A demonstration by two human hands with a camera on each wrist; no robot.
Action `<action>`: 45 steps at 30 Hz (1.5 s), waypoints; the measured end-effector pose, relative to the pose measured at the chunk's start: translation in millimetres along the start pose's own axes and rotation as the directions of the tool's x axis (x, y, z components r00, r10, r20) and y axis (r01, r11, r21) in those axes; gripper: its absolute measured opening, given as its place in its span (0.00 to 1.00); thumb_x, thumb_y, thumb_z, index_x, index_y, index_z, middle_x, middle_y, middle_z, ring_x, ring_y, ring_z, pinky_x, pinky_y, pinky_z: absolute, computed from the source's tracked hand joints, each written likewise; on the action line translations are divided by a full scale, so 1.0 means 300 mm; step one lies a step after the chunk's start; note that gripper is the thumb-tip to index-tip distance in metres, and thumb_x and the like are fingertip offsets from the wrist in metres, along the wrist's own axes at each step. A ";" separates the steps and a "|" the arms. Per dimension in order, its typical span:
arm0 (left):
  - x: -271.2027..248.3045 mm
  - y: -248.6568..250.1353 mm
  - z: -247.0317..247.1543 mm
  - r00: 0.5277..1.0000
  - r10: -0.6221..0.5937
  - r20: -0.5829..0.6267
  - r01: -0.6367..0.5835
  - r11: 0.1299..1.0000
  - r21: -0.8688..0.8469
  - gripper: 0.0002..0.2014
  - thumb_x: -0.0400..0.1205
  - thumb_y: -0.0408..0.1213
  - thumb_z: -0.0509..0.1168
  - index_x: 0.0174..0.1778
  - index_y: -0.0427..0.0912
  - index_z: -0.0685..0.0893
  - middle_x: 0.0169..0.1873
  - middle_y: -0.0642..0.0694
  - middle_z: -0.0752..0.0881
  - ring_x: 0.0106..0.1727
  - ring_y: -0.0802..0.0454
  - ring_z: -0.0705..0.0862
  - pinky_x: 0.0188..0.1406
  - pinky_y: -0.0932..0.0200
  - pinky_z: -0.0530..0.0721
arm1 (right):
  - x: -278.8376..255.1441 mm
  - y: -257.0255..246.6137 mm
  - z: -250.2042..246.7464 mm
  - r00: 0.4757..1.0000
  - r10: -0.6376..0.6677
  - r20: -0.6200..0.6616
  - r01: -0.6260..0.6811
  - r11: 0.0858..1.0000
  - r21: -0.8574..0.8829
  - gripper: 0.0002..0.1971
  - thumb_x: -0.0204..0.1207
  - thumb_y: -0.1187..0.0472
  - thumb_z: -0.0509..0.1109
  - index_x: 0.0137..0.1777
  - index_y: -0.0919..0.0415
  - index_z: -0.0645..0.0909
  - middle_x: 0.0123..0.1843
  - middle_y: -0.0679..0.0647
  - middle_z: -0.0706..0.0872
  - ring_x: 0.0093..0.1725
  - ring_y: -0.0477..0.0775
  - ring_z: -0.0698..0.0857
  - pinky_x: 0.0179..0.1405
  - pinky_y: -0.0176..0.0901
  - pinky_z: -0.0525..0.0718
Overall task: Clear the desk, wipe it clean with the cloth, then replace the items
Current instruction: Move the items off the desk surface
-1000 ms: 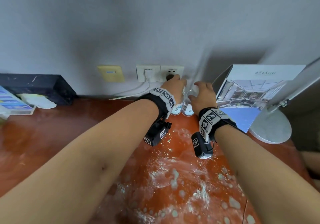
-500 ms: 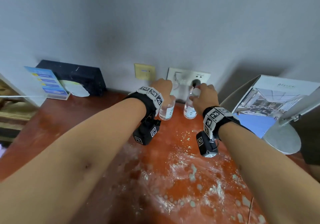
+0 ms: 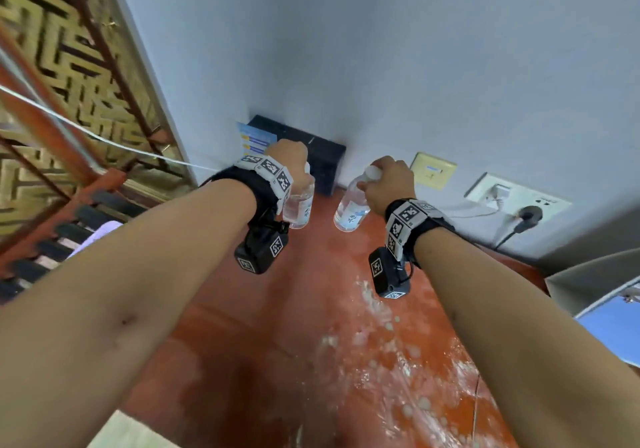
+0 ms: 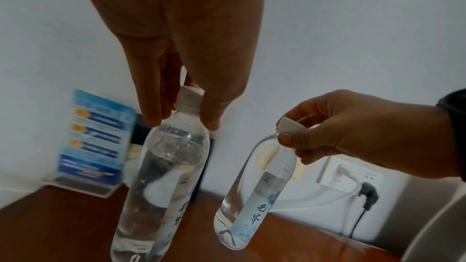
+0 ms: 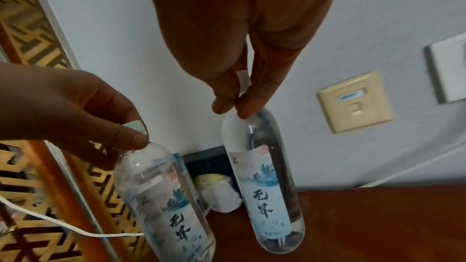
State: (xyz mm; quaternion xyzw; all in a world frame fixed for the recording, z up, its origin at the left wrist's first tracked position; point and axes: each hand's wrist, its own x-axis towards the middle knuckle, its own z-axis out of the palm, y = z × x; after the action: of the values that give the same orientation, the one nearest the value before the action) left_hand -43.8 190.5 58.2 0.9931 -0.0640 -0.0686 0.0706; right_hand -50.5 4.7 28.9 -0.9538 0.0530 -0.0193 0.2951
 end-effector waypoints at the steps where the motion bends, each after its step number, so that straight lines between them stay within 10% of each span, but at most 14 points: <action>1: -0.007 -0.062 -0.007 1.000 -0.026 0.000 0.026 1.000 0.011 0.14 0.78 0.44 0.68 0.46 0.35 0.81 0.41 0.40 0.83 0.45 0.41 0.83 0.37 0.55 0.75 | 0.003 -0.048 0.036 1.000 -0.004 0.012 0.004 1.000 0.011 0.20 0.74 0.61 0.75 0.65 0.64 0.79 0.63 0.64 0.79 0.63 0.62 0.79 0.53 0.41 0.75; 15: 0.001 -0.544 0.028 0.982 -0.187 -0.010 0.185 0.979 -0.083 0.20 0.78 0.50 0.69 0.53 0.36 0.82 0.52 0.38 0.85 0.54 0.39 0.84 0.42 0.57 0.74 | 0.115 -0.453 0.383 0.980 -0.132 0.150 0.136 0.990 -0.021 0.20 0.72 0.59 0.76 0.63 0.61 0.80 0.61 0.61 0.82 0.62 0.59 0.81 0.64 0.48 0.81; 20: 0.038 -0.623 0.051 0.982 -0.188 0.000 0.187 0.975 -0.123 0.17 0.73 0.51 0.71 0.38 0.40 0.76 0.44 0.38 0.86 0.47 0.40 0.84 0.38 0.58 0.73 | 0.166 -0.546 0.473 0.972 -0.156 0.173 0.160 0.987 -0.010 0.21 0.73 0.62 0.76 0.66 0.60 0.81 0.64 0.60 0.82 0.63 0.59 0.81 0.61 0.43 0.77; 27: 0.107 -0.679 0.042 0.973 -0.227 0.045 0.232 0.951 -0.204 0.24 0.65 0.54 0.78 0.24 0.41 0.73 0.23 0.48 0.77 0.31 0.47 0.80 0.30 0.60 0.72 | 0.238 -0.616 0.552 0.964 -0.174 0.203 0.180 0.984 -0.010 0.21 0.72 0.63 0.77 0.66 0.59 0.83 0.65 0.58 0.85 0.64 0.56 0.82 0.63 0.39 0.76; 34: 0.164 -0.681 0.060 0.973 -0.229 0.022 0.226 0.937 -0.267 0.20 0.63 0.53 0.78 0.28 0.43 0.78 0.27 0.47 0.81 0.35 0.46 0.82 0.29 0.60 0.73 | 0.303 -0.645 0.575 0.957 -0.201 0.211 0.197 0.980 0.044 0.19 0.71 0.64 0.78 0.63 0.61 0.84 0.61 0.55 0.88 0.60 0.53 0.84 0.53 0.31 0.73; 45: 0.199 -0.663 0.066 0.964 -0.266 -0.014 0.250 0.921 -0.299 0.19 0.66 0.51 0.77 0.30 0.39 0.79 0.28 0.45 0.81 0.37 0.45 0.82 0.30 0.60 0.74 | 0.326 -0.619 0.565 0.941 -0.191 0.278 0.167 0.980 0.108 0.23 0.69 0.65 0.80 0.65 0.57 0.85 0.63 0.55 0.86 0.62 0.54 0.84 0.65 0.36 0.77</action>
State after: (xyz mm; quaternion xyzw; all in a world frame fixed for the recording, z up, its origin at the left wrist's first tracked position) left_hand 35.3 374.9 1.4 0.9727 0.0801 -0.0589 0.2098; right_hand 74.8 241.0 -5.7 -0.9343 -0.0779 0.0903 0.3360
